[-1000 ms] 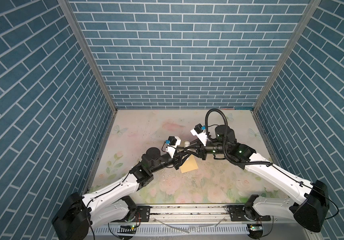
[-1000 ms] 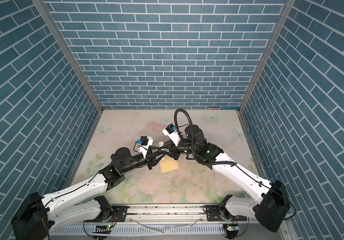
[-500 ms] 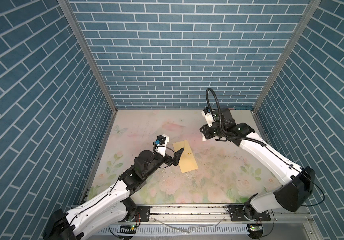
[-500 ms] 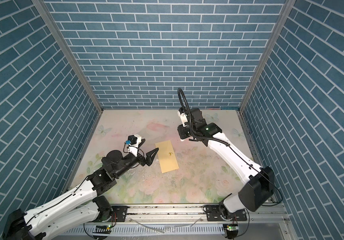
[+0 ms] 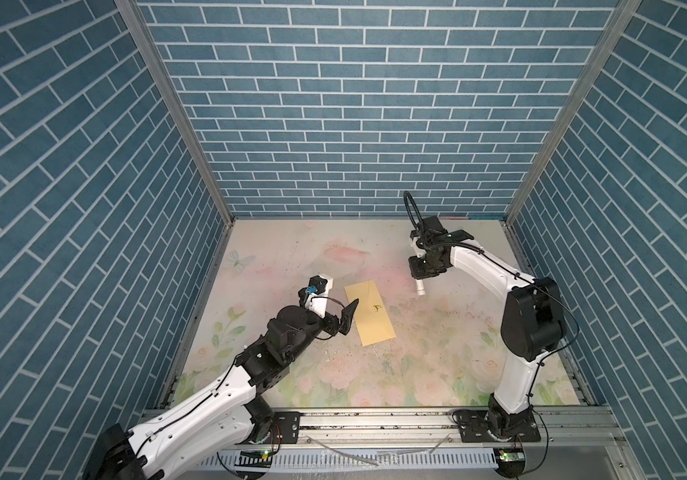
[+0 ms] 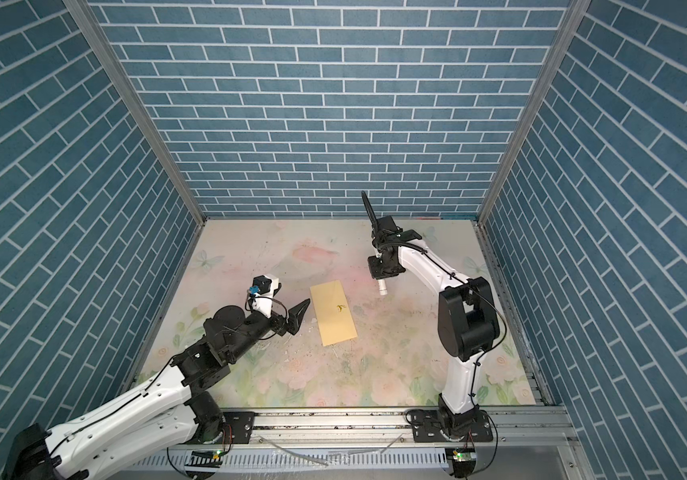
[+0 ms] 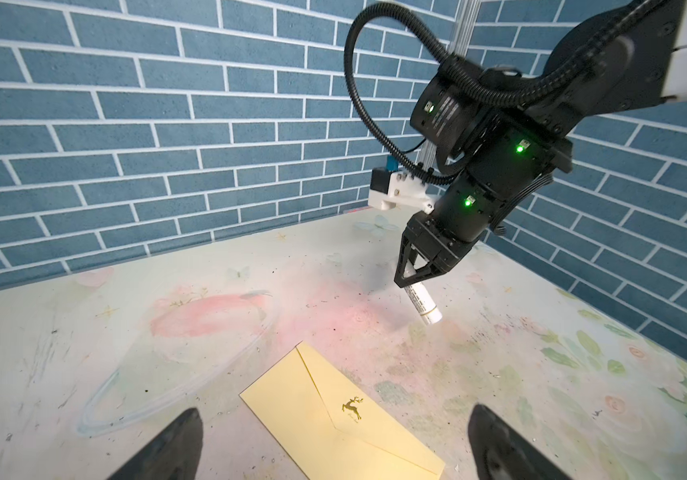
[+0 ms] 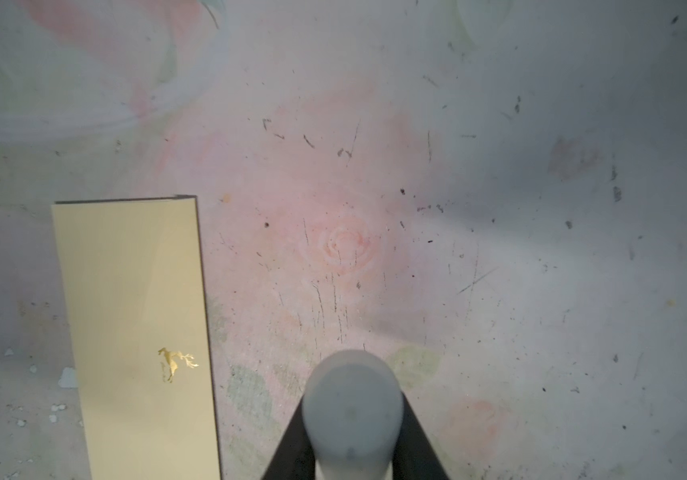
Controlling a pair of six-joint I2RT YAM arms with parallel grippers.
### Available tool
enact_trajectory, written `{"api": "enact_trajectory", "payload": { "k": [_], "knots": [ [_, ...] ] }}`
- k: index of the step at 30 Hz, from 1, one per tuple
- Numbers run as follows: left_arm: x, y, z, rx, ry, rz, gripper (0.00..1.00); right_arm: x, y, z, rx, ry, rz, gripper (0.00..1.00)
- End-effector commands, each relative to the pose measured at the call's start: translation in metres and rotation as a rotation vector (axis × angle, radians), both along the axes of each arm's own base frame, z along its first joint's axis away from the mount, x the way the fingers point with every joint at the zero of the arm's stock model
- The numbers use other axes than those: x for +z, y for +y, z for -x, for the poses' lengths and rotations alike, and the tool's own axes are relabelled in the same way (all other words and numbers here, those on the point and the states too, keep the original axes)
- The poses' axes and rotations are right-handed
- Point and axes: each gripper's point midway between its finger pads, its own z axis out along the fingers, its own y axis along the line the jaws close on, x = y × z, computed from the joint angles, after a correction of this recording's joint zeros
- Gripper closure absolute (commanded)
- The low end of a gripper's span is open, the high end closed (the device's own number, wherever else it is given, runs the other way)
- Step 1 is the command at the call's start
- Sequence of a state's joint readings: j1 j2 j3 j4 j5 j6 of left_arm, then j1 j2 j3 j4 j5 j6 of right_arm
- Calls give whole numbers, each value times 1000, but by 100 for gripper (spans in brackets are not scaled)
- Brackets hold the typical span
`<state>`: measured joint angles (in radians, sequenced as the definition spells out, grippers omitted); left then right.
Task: Place the letter into the envelope and seal it
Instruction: 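Lower the glue stick onto the table beside the envelope and release it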
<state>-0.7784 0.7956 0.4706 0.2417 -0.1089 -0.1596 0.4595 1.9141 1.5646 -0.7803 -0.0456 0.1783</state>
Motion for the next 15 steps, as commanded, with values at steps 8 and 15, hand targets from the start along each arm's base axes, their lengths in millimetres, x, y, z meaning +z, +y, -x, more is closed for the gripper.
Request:
{"api": "enact_trajectory", "payload": {
  "k": [8,15],
  "knots": [
    [-12,2,-2,15,-6,-14,0,-36,-2,-11,-41,110,7,100],
    [-15,0,-3,10,-3,-19,0,-53,-6,-15,-65,140,16,100]
  ]
}}
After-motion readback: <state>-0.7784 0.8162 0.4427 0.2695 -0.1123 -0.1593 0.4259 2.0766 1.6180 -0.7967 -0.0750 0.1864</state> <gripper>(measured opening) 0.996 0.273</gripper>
